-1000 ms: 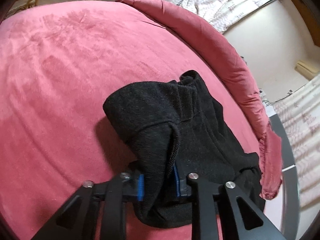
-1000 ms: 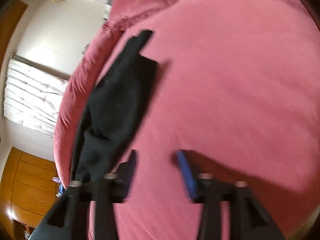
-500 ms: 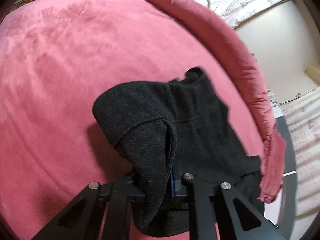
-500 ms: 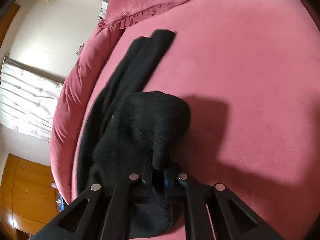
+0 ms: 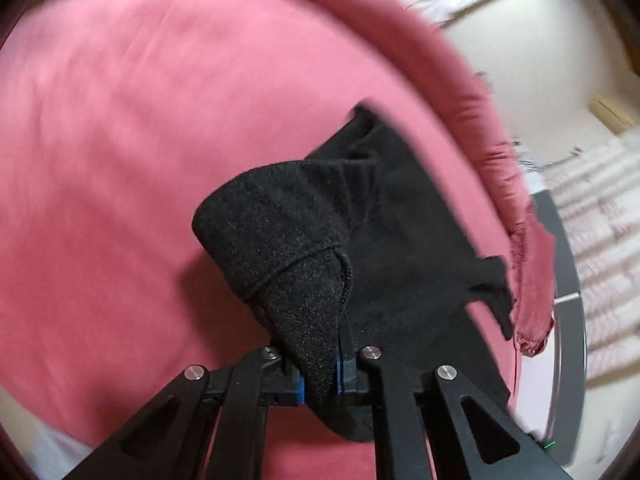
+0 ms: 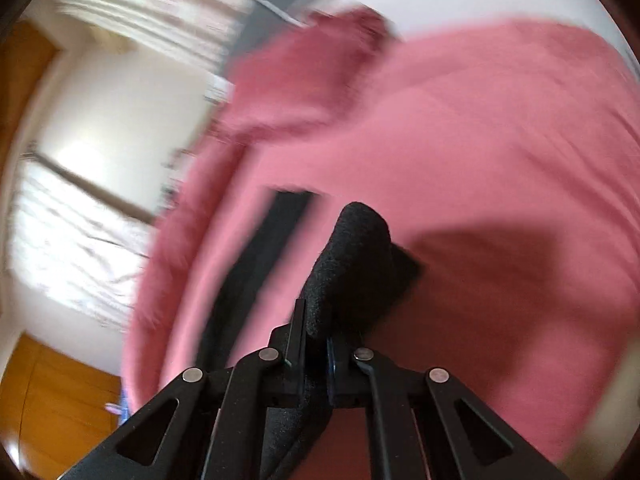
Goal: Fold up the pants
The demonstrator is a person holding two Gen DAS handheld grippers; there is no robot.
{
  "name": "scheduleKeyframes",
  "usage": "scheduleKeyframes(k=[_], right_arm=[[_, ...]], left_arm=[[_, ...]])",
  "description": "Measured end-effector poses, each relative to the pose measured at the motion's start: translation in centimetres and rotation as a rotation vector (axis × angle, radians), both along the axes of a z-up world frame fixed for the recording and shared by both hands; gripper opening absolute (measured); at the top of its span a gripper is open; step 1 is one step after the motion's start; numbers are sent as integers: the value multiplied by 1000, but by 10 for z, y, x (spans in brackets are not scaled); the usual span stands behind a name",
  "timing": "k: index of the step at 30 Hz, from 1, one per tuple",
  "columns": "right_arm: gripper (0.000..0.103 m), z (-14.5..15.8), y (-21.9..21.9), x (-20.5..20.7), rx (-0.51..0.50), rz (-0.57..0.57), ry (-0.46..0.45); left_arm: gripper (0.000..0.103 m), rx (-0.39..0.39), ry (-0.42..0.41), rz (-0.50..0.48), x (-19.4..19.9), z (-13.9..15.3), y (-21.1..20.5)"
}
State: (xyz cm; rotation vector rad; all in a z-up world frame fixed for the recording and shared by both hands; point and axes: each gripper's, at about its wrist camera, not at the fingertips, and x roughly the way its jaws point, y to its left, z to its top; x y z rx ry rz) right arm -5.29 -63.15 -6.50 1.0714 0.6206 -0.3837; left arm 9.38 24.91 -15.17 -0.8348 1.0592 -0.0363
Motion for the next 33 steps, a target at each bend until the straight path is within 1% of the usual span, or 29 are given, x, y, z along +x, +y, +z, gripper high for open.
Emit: scheduleKeyframes(k=[1,2,3,4,5,6,7,8,9,10,11,12,13,14,15,16,17,19,23,24,26,27,28,29,30,31,32,33], right_arm=[[7,-27,-7,-11,61,-18,55],[7,-63,-13,-25,144,-50,120],[7,-88,-16,-38,207,-80,148],[7,-105,-16,-48,253,-111,134],[7,-120,-16,-61,311,-148,45],[9,-124,-15,-68,334,-167,-10],[12,-127,-15,-70,339,-171,-36],[19,-126,-13,-68,330,-160,-53],[29,-125,-13,-65,320,-151,-63],[35,-123,-12,-62,315,-145,-77],[42,-122,-13,-59,311,-142,-93],[47,-121,-12,-56,307,-144,-100],[47,-121,-10,-55,303,-147,-98],[48,-118,-10,-53,295,-146,-85],[44,-115,-8,-49,289,-136,-74],[37,-114,-7,-44,279,-118,-61],[15,-108,-7,-37,257,-91,-37],[11,-95,-4,-39,229,-57,-25],[10,-50,-4,-42,113,-34,-69],[10,-42,-4,-45,91,-32,-71],[10,-34,-5,-51,64,-32,-69],[10,-36,-4,-55,57,-36,-43],[10,-42,-6,-53,56,-47,-1],[13,-54,-7,-53,64,-58,55],[19,-64,-7,-51,68,-56,98],[25,-77,-6,-49,53,-43,188],[34,-82,-4,-47,25,-32,261],[35,-83,-1,-46,-11,-22,303]], left_arm=[[10,-37,15,33,-5,-14,1],[11,-79,12,78,-10,-22,3],[14,-116,4,128,-14,-27,5],[17,-129,1,152,-15,-29,7],[23,-127,3,161,-16,-29,7],[31,-111,7,160,-14,-28,6],[39,-91,11,160,-12,-26,5],[43,-81,8,163,-10,-25,1],[49,-79,1,165,-10,-23,0],[49,-81,1,169,-8,-23,-1],[47,-83,6,176,-8,-22,0],[41,-89,13,182,-6,-23,0],[31,-95,9,179,0,-23,1],[15,-96,4,173,3,-22,1],[14,-100,-6,172,4,-18,3],[12,-105,-22,179,4,-11,7],[12,-114,-37,186,3,-7,9],[10,-150,-85,182,2,10,14],[10,-105,-185,98,-7,54,10],[10,-102,-194,80,-10,58,8],[10,-55,-177,37,-10,55,4],[12,-21,-155,19,-10,50,2],[19,23,-103,-7,-10,39,-2],[21,55,-59,-29,-10,30,-4],[22,92,-32,-50,-12,26,-6],[22,128,-28,-65,-16,28,-7],[22,144,-44,-72,-20,32,-5],[26,143,-74,-77,-25,38,-2]])
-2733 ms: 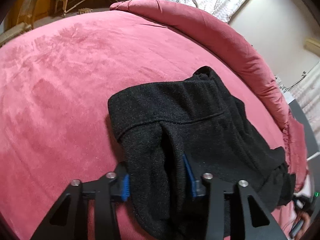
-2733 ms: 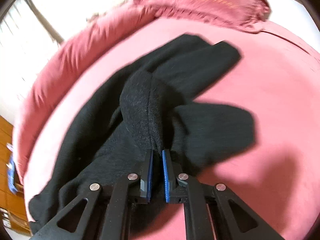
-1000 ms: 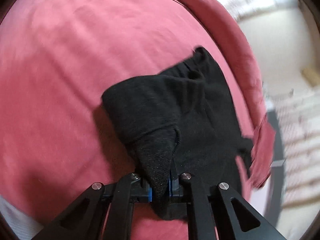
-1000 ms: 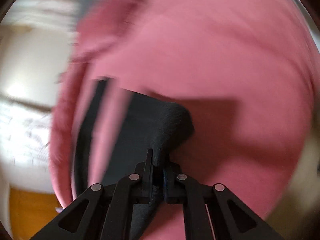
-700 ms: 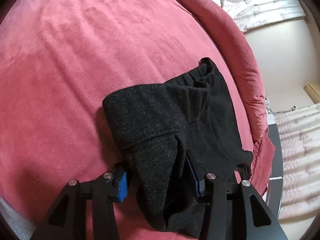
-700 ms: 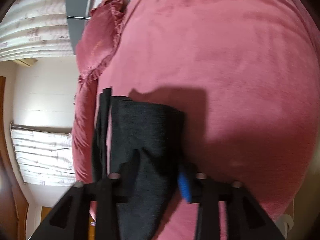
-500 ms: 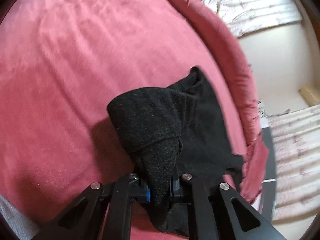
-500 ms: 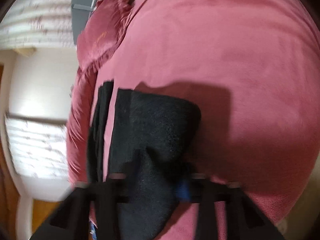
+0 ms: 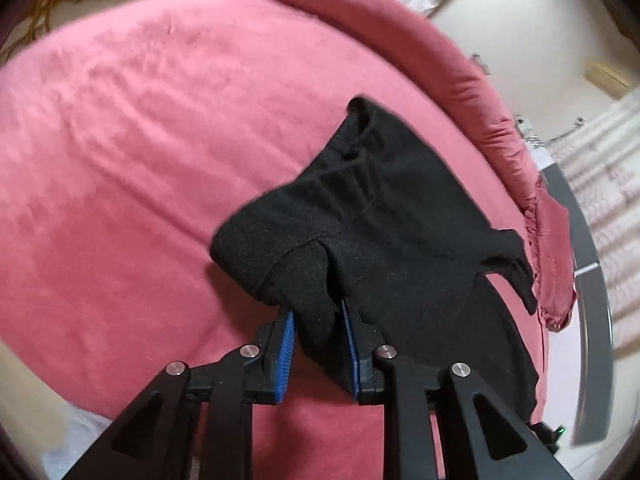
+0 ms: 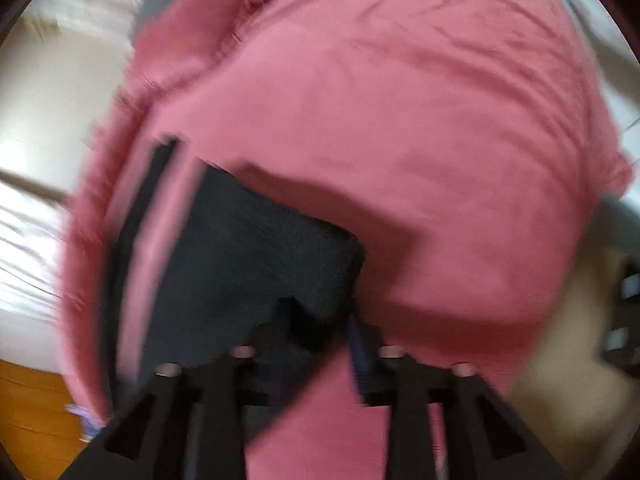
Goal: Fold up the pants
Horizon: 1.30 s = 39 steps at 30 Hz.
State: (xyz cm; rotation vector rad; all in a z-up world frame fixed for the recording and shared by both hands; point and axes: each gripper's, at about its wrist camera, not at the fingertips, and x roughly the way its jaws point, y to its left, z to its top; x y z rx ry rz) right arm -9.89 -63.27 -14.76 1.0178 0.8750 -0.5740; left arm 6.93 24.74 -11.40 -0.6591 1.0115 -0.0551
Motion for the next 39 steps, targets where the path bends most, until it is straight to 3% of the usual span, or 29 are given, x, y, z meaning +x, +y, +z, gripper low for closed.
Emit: scheduleKeyframes(k=[2,4,7,10,13,16,23,26,28,30,32,33,34,36,37,38,39], right_arm=[[35,15,7,2,-100,27,-6],[35,34,14,1,-190,35,-8],[35,61,29,11,-291,77,-36],[35,76,53,36,-323,160,-82],[35,74,87,73,-303,284,-123],[35,64,124,116,-277,410,-143],[46,47,230,229,-158,726,-196],[54,45,276,271,-106,840,-208],[55,43,296,298,-62,877,-219],[55,38,314,321,-30,877,-215],[55,27,323,345,23,850,-208],[55,20,328,351,58,832,-201],[55,12,330,361,101,804,-194],[53,-1,338,370,169,771,-191],[47,-5,341,375,188,759,-180],[25,-3,343,377,181,758,-185],[18,2,347,377,154,772,-192]], left_arm=[[41,18,-60,12,-6,15,12],[63,119,-118,53,-5,37,23],[65,168,-169,33,17,56,20],[66,212,-200,-59,59,63,-4],[65,294,-170,-130,102,56,-29],[65,309,-111,-198,150,39,-54],[65,385,44,-195,244,-11,-67],[66,404,71,-180,267,-25,-65],[75,400,63,-190,275,-30,-67],[76,420,79,-203,280,-38,-71],[66,493,66,-231,281,-38,-79],[54,521,53,-255,281,-36,-84],[43,534,48,-271,280,-34,-88],[33,519,29,-283,277,-24,-88],[31,507,10,-278,277,-18,-87],[30,487,-23,-269,276,-8,-82],[29,463,-53,-258,276,2,-77]])
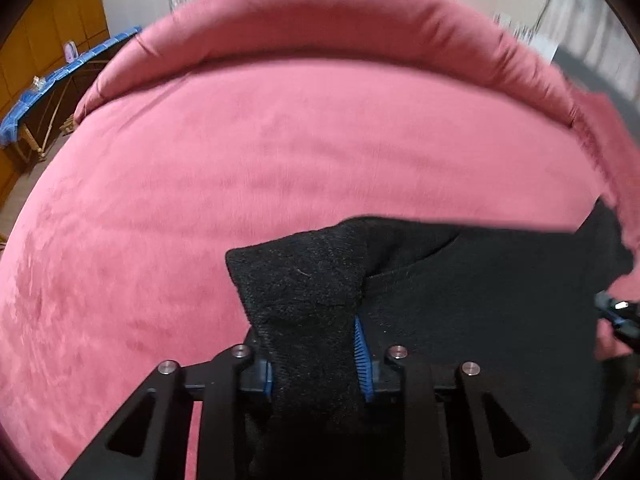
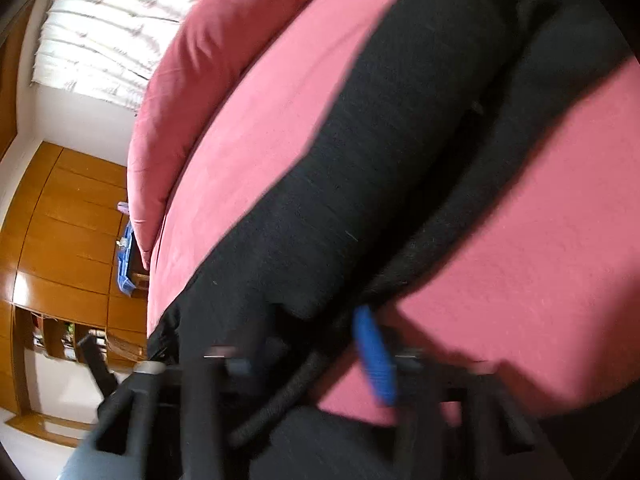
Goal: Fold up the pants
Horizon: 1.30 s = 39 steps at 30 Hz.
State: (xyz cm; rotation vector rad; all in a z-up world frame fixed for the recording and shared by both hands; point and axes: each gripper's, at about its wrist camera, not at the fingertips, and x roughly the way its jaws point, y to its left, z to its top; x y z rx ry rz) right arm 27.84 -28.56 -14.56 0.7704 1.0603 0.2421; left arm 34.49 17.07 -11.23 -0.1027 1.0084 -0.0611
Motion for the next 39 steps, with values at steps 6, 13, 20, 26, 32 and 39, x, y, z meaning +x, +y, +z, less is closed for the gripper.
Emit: scheduleKeyframes(k=[6,13,20,26,32,39], right_arm=[[9,52,9,22,-66,35,-139],[14,56,4,44,-137,-114,-195],[36,26,36,-23,-70,63,-143],[38,24,26,-97,-55,67,-157],[39,15,5,-152,-51,27,-104],[39,12,26,-200,-193,72,-79]], left_arm=[[28,-46,-129,96,24,51,30],[43,78,-10,178,64,-18,32],[81,85,-126,242,49,-55,45],[84,29,-56,218,60,-45,48],[84,-158,-102,161,-6,-4,95],[88,-171,-25,27,-113,-11,125]])
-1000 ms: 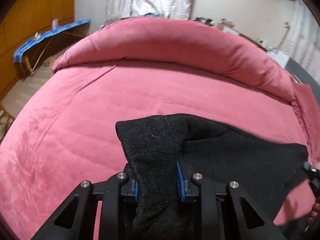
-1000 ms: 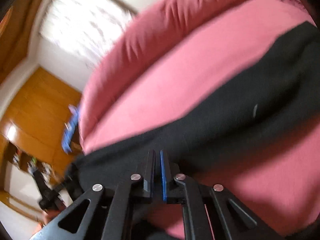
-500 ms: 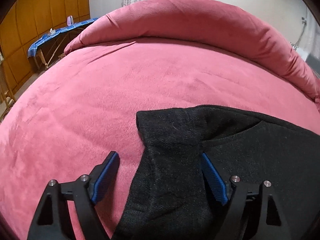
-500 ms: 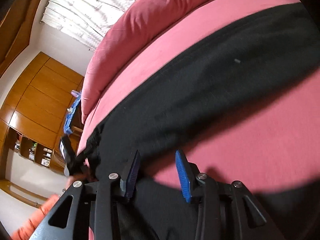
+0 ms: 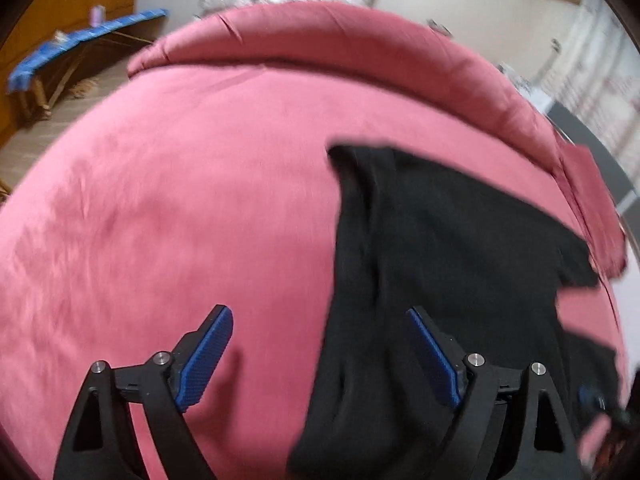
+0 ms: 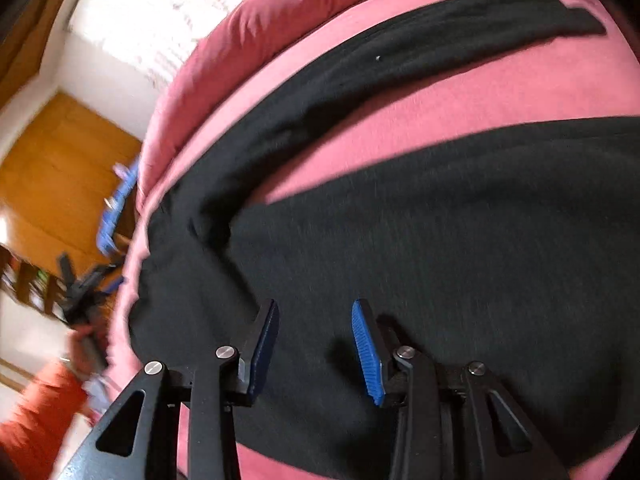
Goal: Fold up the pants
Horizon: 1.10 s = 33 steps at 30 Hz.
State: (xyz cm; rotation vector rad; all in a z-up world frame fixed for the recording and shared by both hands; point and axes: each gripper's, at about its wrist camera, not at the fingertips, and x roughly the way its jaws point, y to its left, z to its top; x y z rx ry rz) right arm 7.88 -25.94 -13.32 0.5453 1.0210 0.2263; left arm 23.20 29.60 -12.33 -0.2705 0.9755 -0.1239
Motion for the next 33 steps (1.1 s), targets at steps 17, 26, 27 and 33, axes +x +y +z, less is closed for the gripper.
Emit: scheduleKeyframes(k=[17,26,27,33], right_arm=[[57,42,69,83,-437,286,-166],[13,1,128,121,-653,644,-172],[9,2,130,121,-687,635,-176],[2,26,79,162,-590,321,-185]], left_arm=[[53,-102,-59,155,-77,-31,-41],[51,-237,-135,253,-102,-44,-30],[51,-237,-139,253,-103,-43,-31],[51,-245,-145,257,-103,-43,-28]])
